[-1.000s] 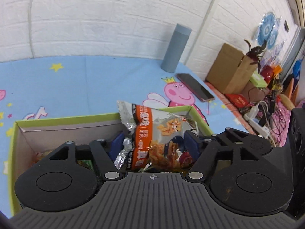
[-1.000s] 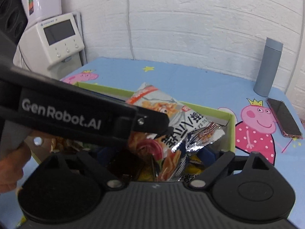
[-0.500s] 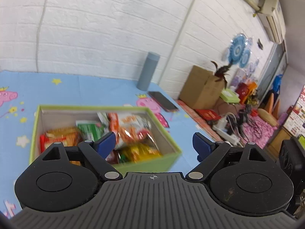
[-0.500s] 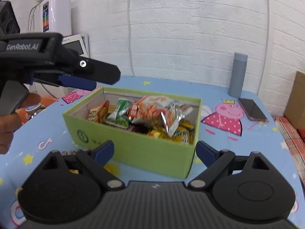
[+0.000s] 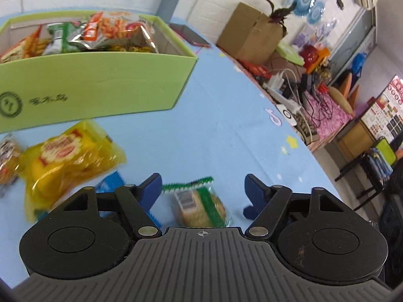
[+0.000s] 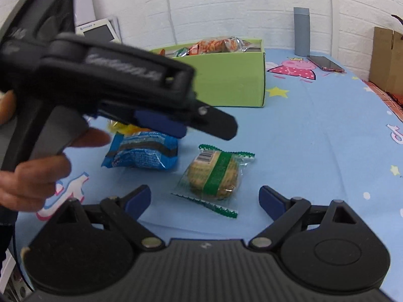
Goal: Organize snacks
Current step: 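Move the left tool to the clear green-banded pastry packet and grasp, then carry the green-banded packet into the box and open the left tool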
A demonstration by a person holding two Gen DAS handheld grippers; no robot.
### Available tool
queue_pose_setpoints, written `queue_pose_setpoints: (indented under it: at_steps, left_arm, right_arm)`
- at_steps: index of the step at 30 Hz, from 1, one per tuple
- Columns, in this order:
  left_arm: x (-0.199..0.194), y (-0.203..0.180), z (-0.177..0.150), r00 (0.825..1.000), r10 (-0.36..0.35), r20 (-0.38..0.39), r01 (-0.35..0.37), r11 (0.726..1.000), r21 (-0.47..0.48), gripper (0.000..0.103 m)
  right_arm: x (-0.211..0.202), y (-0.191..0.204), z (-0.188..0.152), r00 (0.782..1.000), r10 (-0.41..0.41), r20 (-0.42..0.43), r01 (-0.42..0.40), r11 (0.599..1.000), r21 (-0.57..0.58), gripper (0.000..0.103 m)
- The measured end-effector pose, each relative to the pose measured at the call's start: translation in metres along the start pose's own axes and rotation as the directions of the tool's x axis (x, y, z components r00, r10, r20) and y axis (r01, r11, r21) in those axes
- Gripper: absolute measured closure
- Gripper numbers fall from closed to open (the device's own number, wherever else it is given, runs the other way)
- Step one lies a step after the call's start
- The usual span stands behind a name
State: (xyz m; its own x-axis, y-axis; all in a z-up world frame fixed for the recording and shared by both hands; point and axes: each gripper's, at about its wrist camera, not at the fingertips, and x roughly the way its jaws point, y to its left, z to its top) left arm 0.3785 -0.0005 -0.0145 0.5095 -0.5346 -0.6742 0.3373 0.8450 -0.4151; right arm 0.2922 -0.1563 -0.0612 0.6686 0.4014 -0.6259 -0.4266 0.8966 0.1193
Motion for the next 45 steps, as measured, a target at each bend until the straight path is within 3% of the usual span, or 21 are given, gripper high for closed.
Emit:
queue_pose_setpoints:
  at_steps: [3,6,9,13,26,33,37,38,40,43,45]
  left_arm:
    - [0.015,-0.003,0.019,0.999,-0.016,-0.027,0.017,0.999,0.028,0.049]
    - [0.038,-0.007,0.029,0.995,-0.021,-0.102,0.027,0.998,0.061,0.05]
    - [0.056,-0.008,0.028,0.984,-0.014,-0.18,0.034,0.994,0.107,0.055]
    - [0.049,-0.006,0.014,0.98,-0.042,-0.195,0.064,0.992,0.109,0.054]
    - [-0.006,-0.012,-0.058,0.994,-0.044,-0.104,0.042,0.999,-0.025,0.044]
    - [-0.017,-0.006,-0.067,0.998,-0.011,-0.055,0.006,0.995,-0.095,0.038]
    - [-0.013,-0.015,-0.07,0.999,0.017,-0.042,-0.019,0.999,-0.045,0.036]
    - [-0.012,-0.019,-0.071,0.999,0.026,-0.037,-0.027,0.999,-0.025,0.038]
    - [-0.009,-0.025,-0.075,0.999,0.034,-0.042,-0.034,0.999,0.008,0.077]
    - [-0.014,-0.025,-0.079,0.998,0.054,-0.044,-0.055,0.998,-0.009,0.081]
    - [-0.021,-0.02,-0.078,0.999,0.036,-0.033,-0.038,0.998,-0.044,0.084]
  right_arm:
    - [-0.014,0.0,-0.005,0.999,-0.016,0.029,0.015,0.999,0.038,0.011]
    - [-0.02,0.001,-0.011,0.998,0.06,0.034,-0.063,0.993,0.097,0.011]
    - [-0.014,0.006,-0.014,0.991,0.134,0.018,-0.135,0.984,0.118,0.011]
    - [0.002,0.01,-0.011,0.992,0.126,-0.011,-0.125,0.989,0.079,0.01]
    - [-0.003,-0.002,-0.015,0.998,0.062,0.002,-0.062,0.996,0.068,0.01]
    - [-0.017,0.007,-0.026,1.0,0.018,0.018,-0.019,0.999,0.049,0.011]
    - [-0.012,0.015,-0.032,0.999,-0.023,0.029,0.023,1.0,-0.001,0.01]
    - [-0.01,0.019,-0.033,0.999,-0.034,0.036,0.035,0.999,-0.017,0.009]
    - [-0.006,0.029,-0.034,0.999,-0.037,0.039,0.039,0.998,-0.052,0.012]
    - [-0.008,0.031,-0.031,0.998,-0.041,0.041,0.043,0.998,-0.043,0.022]
    - [-0.016,0.025,-0.03,0.999,-0.005,0.05,0.006,1.0,-0.004,0.022]
